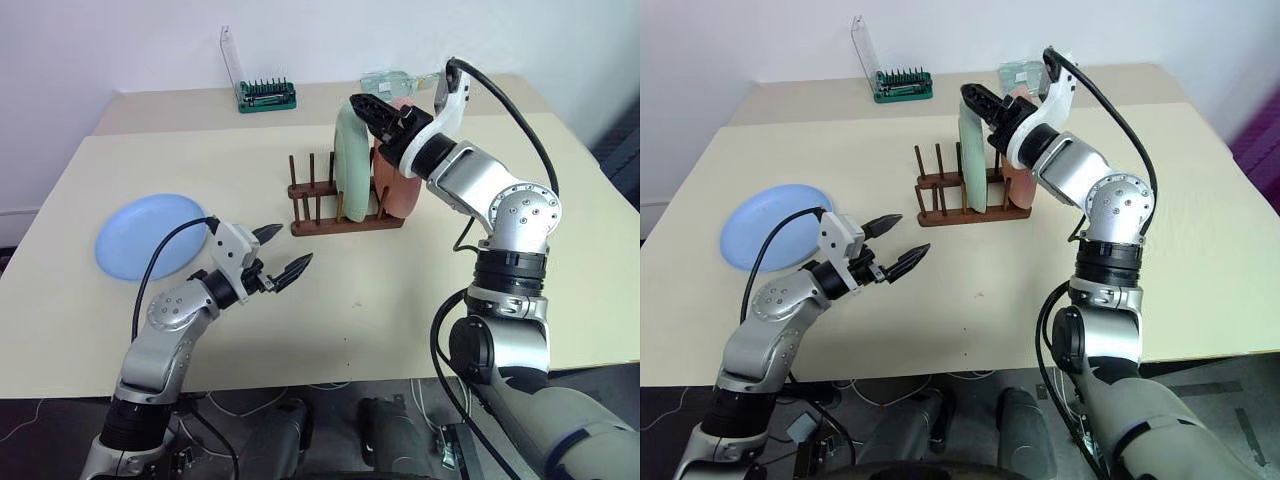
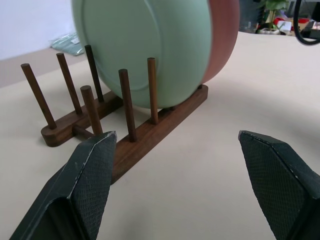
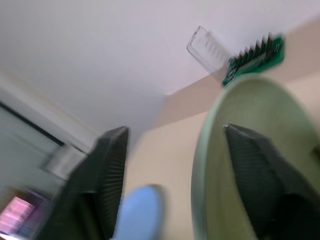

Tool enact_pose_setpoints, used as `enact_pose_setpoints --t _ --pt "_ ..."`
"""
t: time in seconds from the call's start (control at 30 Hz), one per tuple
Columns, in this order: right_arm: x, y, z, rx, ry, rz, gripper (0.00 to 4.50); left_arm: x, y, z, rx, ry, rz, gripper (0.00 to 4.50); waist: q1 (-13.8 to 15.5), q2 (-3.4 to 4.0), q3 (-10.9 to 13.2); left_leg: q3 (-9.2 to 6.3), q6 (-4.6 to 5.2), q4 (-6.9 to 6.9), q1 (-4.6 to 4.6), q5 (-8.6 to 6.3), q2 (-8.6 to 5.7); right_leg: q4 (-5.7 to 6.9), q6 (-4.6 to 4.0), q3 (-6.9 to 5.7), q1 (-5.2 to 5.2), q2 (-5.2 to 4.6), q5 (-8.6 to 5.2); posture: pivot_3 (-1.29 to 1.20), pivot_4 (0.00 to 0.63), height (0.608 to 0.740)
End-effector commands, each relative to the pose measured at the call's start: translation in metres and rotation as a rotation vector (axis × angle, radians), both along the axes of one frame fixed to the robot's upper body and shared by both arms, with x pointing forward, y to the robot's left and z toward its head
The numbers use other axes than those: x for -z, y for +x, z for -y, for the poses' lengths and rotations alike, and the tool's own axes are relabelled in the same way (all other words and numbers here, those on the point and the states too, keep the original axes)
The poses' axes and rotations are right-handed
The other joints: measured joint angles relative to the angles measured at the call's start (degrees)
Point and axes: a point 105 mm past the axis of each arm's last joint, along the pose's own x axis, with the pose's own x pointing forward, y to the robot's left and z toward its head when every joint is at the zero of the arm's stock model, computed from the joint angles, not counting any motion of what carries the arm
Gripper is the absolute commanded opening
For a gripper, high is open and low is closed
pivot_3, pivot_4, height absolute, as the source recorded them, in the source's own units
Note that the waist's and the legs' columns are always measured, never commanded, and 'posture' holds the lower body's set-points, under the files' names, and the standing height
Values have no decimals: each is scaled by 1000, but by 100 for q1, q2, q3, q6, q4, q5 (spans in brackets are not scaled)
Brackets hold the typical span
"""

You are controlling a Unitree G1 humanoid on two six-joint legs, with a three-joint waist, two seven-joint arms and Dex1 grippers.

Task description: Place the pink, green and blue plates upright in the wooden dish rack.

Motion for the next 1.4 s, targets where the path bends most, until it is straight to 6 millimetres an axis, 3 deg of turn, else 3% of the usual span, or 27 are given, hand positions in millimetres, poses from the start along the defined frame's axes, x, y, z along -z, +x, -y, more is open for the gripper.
enact_pose_setpoints --t 0.03,0.07,0.2,0.27,0.33,0.4,0.5,0.6,0.77,0.9,1.03,1.13,1.23,1.4 --pt "-32 -14 -6 8 -152 249 2880 -16 2 8 1 -26 76 4022 7 0 0 0 0 0 0 0 0 -1 0 0 1 0 0 0 150 740" --pt "-37 -15 -5 34 -220 316 2902 -19 7 7 -22 -54 77 4261 9 -1 0 1 0 1 0 0 0 -1 1 -1 2 0 0 0 150 740" --pt "-51 -20 0 107 -442 561 2902 -37 27 -4 -174 -46 200 4261 30 -4 -2 1 -1 8 0 1 0 -1 2 -9 5 1 0 0 150 740" --pt "-59 -38 -11 22 -527 731 2902 -53 48 -36 -409 -53 244 4261 27 -5 -1 3 -1 7 0 1 0 -2 2 -8 5 0 0 0 150 740" --pt "-56 -55 -24 -77 -612 851 2902 -62 56 -65 -577 -64 245 4261 -7 -9 1 3 -3 6 -1 1 1 0 3 -8 1 2 0 0 150 740" --pt "-47 -65 -35 -154 -655 905 2902 -71 55 -89 -707 -86 240 4261 -75 -10 0 3 -4 -2 -1 1 4 -1 3 -8 -1 4 0 0 150 740" --pt "-30 -78 -52 -268 -663 935 2902 -81 38 -148 -1012 -254 158 4261 -114 -18 -2 3 -4 -3 -1 1 4 -3 4 -7 -1 3 0 0 150 740" --pt "-16 -81 -60 -325 -672 933 2902 -64 11 -197 -1280 -253 14 4261 -96 -22 -1 0 -6 2 -1 2 4 2 4 -8 0 5 1 0 150 740" --pt "-5 -83 -68 -384 -663 922 2902 -26 -22 -225 -1455 -309 -247 4261 -38 -28 -3 -2 -9 11 0 3 2 8 5 -10 3 15 1 0 150 740" --pt "3 -83 -71 -418 -676 921 2902 3 -37 -232 -1533 -427 -423 4261 41 -37 -5 -10 -21 29 0 -5 2 4 8 -15 16 23 3 0 150 740" --pt "6 -86 -74 -430 -672 925 2902 29 -32 -223 -1450 -543 -572 4261 59 -48 -3 -10 -27 33 0 -7 2 5 9 -15 16 24 4 0 150 740" --pt "10 -88 -76 -434 -670 920 2902 37 -23 -225 -1405 -595 -600 4261 51 -58 -8 -13 -29 33 0 -7 3 5 9 -16 18 25 4 0 150 740" --pt "14 -89 -75 -429 -682 914 2910 33 -12 -223 -1342 -599 -592 2945 49 -60 -7 -12 -31 32 0 -6 3 5 9 -15 16 25 4 0 150 740" --pt "15 -87 -72 -402 -693 905 2910 33 -6 -220 -1327 -625 -591 382 41 -60 -7 -10 -41 29 0 -1 3 5 9 -14 14 24 4 0 150 740"
